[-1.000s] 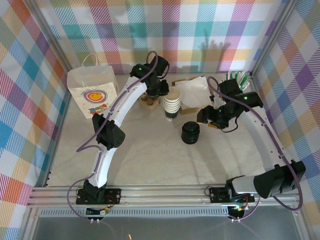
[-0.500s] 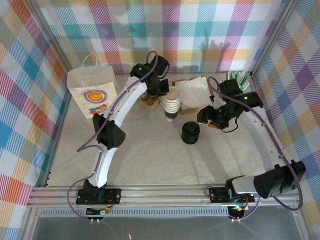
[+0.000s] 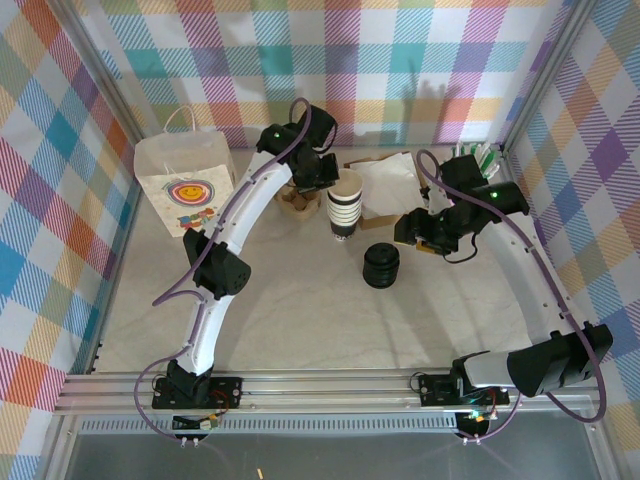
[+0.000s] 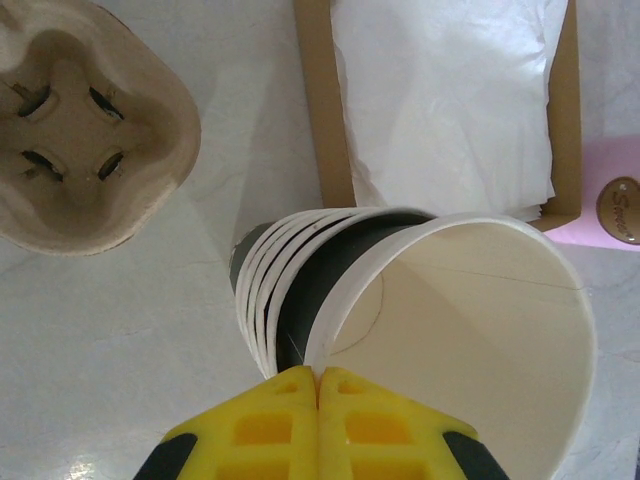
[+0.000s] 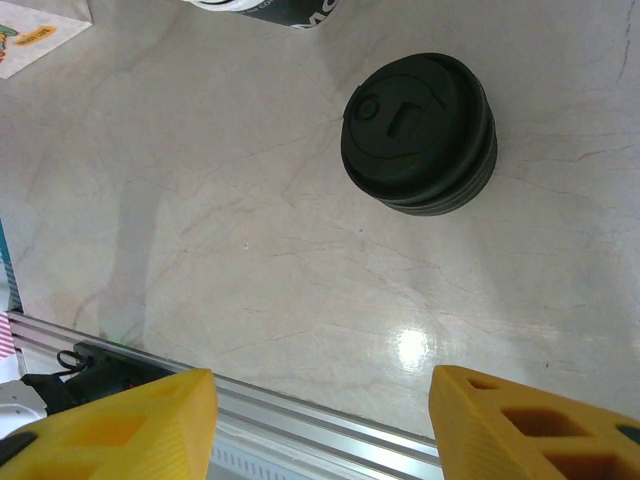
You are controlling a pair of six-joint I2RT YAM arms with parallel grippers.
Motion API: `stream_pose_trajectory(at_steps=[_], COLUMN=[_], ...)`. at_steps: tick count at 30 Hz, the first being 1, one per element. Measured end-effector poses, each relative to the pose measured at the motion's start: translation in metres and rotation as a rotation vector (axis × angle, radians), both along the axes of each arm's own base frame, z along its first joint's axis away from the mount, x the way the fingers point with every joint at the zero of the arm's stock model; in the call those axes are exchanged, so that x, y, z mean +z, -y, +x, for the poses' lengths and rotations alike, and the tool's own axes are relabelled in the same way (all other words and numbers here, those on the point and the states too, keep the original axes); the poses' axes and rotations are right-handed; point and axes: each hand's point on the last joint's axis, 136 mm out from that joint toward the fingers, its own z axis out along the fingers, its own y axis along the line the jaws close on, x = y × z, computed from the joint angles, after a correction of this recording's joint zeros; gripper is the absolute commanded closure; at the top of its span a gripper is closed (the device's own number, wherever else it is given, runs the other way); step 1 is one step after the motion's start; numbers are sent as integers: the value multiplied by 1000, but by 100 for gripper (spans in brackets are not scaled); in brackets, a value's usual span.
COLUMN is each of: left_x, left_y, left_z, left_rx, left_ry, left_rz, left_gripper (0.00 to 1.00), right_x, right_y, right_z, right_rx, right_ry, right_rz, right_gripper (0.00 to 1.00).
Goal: Pack the takeout coffee
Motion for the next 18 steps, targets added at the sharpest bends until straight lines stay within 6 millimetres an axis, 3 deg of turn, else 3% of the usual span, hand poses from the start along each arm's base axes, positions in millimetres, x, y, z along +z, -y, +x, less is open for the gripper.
stream_pose_trajectory(at_steps=[4,10,18], left_x=[15,57,107], left_y=[-5,-23,-40], left_z=[0,-8,-34], left_rx=[21,48,52], left_ry=[20,81,147], left_rz=[-26,-68,-106], left_gripper=[100,100,100], right_x=[5,10,12], right_y=[0,2,4], right_z=[2,5,5], right_rx=[-2,-5,-15], right_ry=[17,37,51], right_rz=[-1,-7,-19], right_gripper=[42,42,43])
